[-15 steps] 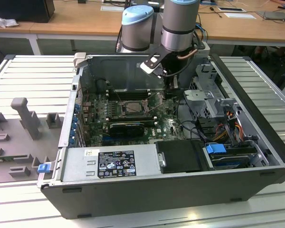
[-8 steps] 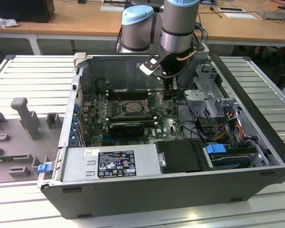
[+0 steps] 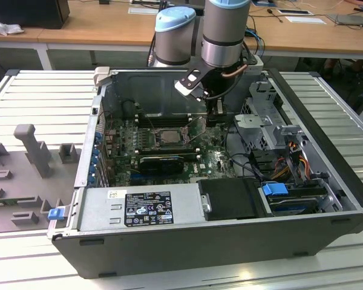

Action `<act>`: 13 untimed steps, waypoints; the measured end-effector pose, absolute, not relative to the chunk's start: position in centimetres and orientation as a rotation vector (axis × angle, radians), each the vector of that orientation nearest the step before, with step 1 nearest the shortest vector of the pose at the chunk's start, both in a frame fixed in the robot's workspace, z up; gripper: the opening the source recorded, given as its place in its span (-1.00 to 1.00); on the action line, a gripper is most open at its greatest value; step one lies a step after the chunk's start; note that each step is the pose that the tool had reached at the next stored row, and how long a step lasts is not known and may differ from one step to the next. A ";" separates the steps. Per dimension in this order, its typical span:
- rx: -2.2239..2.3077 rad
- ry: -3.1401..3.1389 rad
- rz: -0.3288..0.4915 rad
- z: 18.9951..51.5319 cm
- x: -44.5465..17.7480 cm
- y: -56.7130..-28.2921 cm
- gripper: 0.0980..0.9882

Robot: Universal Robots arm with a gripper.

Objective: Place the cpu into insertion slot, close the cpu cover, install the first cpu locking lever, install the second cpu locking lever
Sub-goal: 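Close the cpu cover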

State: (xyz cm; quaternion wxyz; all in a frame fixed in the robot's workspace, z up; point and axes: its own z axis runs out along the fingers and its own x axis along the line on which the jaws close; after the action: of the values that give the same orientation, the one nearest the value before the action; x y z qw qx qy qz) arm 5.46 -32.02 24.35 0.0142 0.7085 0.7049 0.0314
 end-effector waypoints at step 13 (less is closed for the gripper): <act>2.206 2.195 0.098 24.5 4.8 -32.0 -0.98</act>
State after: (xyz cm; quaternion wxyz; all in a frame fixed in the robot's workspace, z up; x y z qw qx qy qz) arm 4.82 -32.03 24.48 0.0142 0.7085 0.7048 0.0314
